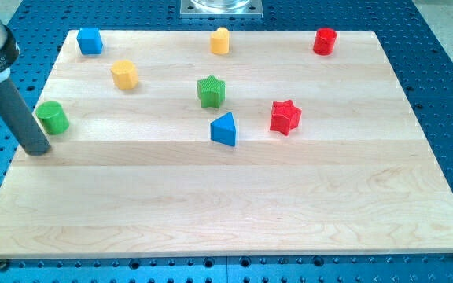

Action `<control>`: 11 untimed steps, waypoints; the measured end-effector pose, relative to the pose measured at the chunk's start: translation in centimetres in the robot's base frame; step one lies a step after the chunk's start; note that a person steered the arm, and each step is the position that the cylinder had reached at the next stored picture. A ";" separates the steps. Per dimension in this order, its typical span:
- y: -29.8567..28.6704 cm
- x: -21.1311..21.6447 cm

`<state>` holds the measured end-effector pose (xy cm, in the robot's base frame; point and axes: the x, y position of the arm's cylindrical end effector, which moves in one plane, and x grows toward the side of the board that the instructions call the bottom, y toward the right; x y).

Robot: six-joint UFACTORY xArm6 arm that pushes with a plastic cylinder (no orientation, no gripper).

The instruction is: Place the green star above the red star

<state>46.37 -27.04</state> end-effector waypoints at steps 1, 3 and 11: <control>0.3 -1.2; 6.2 -1.9; 41.2 -11.1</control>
